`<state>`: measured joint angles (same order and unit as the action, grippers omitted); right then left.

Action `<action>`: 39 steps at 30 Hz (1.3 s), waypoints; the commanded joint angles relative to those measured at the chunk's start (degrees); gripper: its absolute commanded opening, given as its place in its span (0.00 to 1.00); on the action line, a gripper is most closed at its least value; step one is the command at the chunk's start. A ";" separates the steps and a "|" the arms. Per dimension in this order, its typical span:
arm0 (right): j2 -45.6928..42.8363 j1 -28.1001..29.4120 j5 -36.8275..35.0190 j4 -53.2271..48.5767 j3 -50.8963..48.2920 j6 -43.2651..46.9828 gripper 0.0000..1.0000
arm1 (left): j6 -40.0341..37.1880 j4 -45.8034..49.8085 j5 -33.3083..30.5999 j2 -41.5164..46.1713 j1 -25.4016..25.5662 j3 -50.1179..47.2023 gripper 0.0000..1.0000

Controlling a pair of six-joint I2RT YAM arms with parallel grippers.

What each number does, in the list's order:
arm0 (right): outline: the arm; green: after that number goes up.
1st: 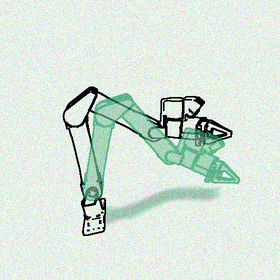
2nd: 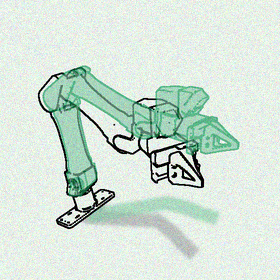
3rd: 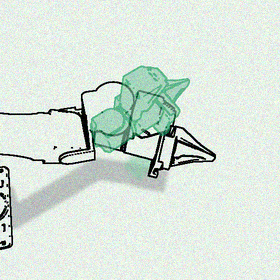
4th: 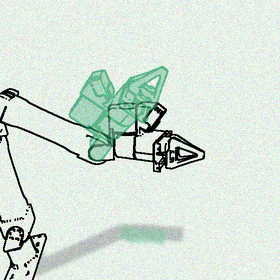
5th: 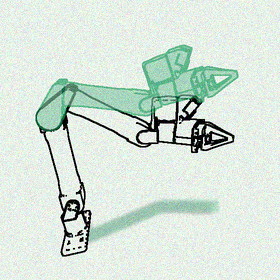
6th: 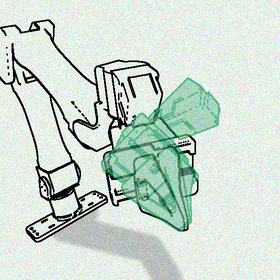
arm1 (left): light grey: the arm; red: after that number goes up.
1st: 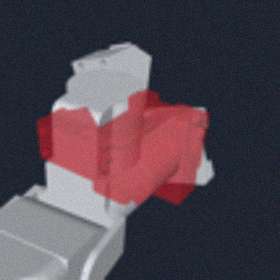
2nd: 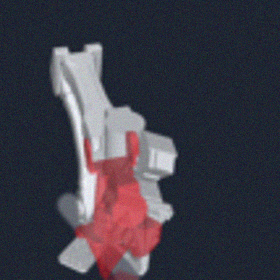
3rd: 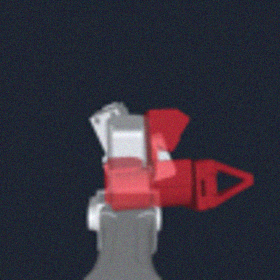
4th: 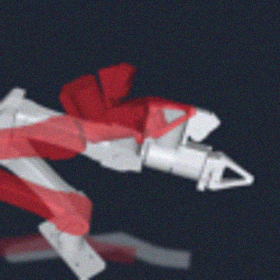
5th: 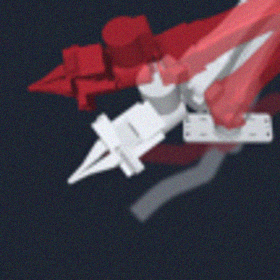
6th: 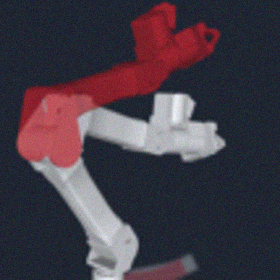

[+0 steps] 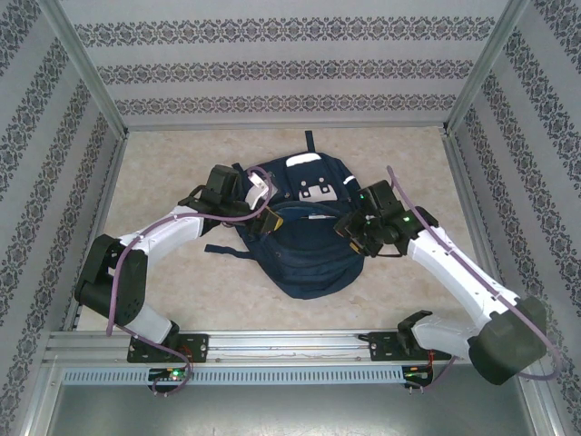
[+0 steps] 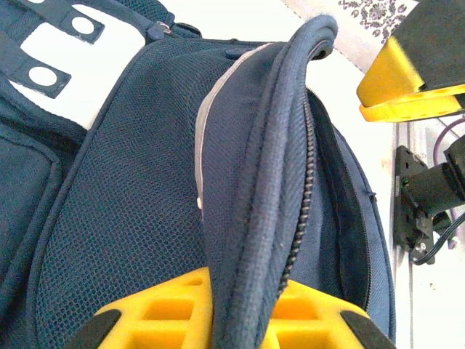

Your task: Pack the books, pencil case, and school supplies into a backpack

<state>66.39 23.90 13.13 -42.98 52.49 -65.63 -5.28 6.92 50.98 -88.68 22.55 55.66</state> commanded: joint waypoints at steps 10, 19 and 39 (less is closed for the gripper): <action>16.74 -8.56 17.54 18.89 -1.31 23.53 0.38 | -3.57 -3.14 -4.25 3.54 8.09 -3.29 0.14; 33.97 -9.11 19.15 20.44 17.53 31.48 0.21 | -6.14 0.16 -12.04 4.27 14.02 -3.52 0.15; 9.78 -9.49 18.76 5.54 -1.77 34.95 0.44 | -46.34 30.85 -21.53 3.58 12.92 5.63 0.68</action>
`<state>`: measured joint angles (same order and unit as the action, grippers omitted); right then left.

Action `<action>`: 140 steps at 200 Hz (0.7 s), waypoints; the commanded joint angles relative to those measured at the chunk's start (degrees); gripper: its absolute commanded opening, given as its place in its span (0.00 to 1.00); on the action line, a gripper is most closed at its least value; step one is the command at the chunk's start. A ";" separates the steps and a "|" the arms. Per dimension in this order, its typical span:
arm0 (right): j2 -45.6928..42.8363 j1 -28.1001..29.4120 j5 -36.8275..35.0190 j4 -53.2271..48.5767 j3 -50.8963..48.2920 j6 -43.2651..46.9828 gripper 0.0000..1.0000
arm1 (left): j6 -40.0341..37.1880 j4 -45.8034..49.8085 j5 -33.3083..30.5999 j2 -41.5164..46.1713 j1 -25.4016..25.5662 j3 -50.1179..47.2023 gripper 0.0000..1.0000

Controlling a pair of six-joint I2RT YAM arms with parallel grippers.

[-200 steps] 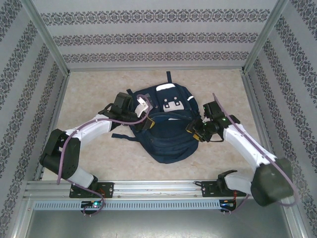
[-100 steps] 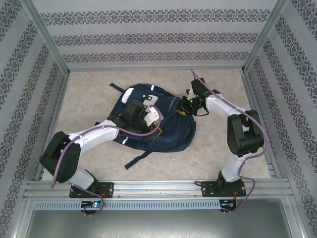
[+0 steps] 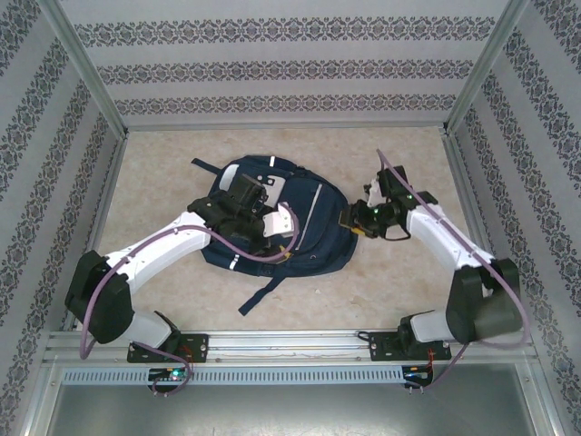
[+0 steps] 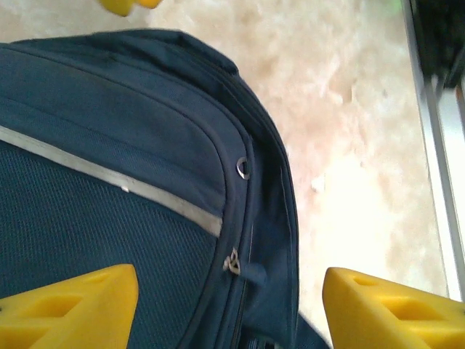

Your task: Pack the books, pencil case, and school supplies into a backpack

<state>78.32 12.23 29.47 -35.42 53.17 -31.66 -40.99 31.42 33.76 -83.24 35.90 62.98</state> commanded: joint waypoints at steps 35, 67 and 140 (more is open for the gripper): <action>-4.66 7.08 4.04 -0.06 -4.22 -1.72 0.44 | -14.10 9.26 -12.40 -10.42 -0.13 5.66 0.85; -4.67 7.72 4.58 3.44 -6.20 -4.34 0.45 | -12.72 2.38 -14.04 -11.74 -0.12 5.24 0.83; -7.17 7.99 7.11 8.18 -10.31 -8.45 0.45 | -14.40 -11.35 -10.80 -12.20 0.64 -4.00 0.75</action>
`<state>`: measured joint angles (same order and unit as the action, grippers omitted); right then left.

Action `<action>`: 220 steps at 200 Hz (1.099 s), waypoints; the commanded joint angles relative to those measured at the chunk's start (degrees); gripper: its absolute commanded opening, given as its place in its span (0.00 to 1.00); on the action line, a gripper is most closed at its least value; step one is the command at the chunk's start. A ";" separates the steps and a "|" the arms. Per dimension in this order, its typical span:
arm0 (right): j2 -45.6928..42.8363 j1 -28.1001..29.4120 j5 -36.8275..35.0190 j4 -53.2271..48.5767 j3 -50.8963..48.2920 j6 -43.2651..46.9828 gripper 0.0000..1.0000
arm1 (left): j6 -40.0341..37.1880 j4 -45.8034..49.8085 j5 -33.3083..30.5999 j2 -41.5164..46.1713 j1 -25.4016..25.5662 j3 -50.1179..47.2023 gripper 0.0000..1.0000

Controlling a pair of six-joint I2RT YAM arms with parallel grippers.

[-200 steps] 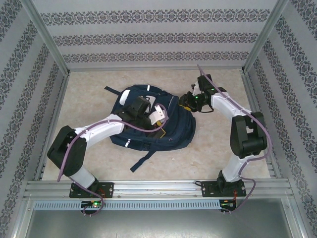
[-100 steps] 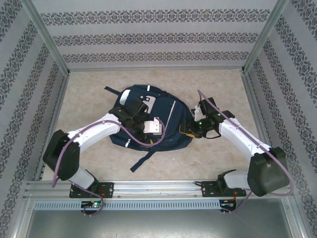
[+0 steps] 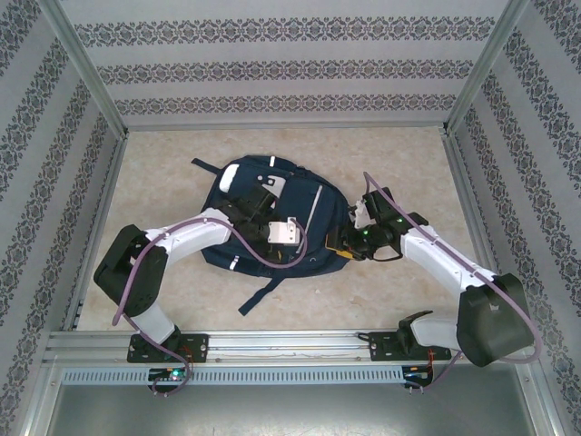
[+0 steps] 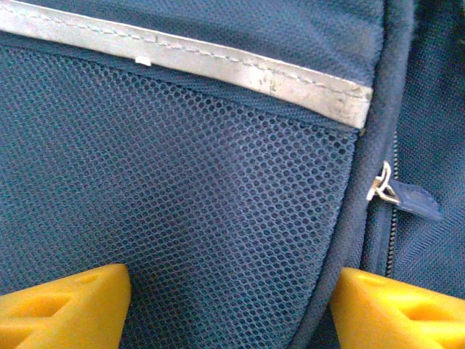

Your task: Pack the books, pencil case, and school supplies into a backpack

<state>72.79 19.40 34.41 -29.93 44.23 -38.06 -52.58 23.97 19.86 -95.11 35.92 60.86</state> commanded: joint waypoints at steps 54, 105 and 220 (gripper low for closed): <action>-4.07 6.46 1.53 6.26 -3.32 -6.03 0.43 | 5.01 -6.64 6.87 0.31 0.58 0.62 0.09; -8.49 19.58 -17.76 11.50 -4.21 -6.44 0.45 | 10.02 7.32 16.21 -2.55 -0.59 10.19 0.00; 3.91 27.24 -34.76 16.50 3.76 -7.29 0.36 | 16.74 12.55 28.97 -6.28 -3.73 15.09 0.00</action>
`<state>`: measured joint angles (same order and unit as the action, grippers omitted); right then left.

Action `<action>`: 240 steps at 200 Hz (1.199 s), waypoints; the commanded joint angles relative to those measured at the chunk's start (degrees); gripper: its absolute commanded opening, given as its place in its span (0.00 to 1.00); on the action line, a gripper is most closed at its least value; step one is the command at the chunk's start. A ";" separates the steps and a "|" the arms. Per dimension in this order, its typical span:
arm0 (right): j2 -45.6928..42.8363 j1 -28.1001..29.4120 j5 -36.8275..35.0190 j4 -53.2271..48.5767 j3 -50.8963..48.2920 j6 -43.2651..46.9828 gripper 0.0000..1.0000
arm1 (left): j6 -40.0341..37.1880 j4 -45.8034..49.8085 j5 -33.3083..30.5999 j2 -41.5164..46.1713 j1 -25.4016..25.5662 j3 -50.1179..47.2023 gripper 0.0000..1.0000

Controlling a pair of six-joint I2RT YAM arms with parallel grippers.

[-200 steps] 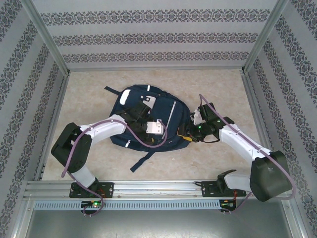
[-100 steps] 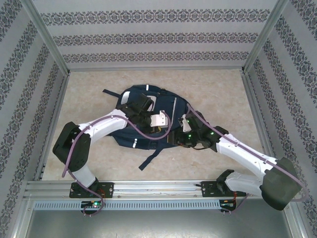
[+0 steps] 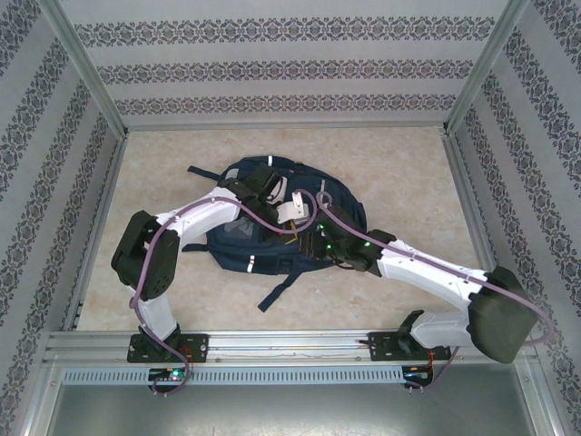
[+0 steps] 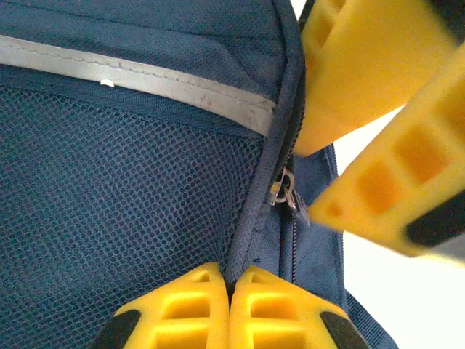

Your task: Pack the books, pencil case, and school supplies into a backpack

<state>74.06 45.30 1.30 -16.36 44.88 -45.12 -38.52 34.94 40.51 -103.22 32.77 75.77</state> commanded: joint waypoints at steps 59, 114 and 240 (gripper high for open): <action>5.03 2.50 -11.50 -2.03 4.57 -6.99 0.21 | 1.60 0.72 9.34 2.61 -1.02 -0.65 0.00; 0.89 1.21 -9.57 -12.04 4.15 -7.71 0.12 | -4.32 -1.10 5.55 6.19 -3.35 -5.94 0.00; -4.16 -20.68 23.60 -12.67 -1.73 13.09 0.08 | -23.68 -9.03 7.50 10.58 -13.32 -15.78 0.00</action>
<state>69.80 27.11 22.00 -25.08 44.71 -37.10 -54.92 26.89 48.12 -93.97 24.77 62.06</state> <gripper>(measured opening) 0.096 0.043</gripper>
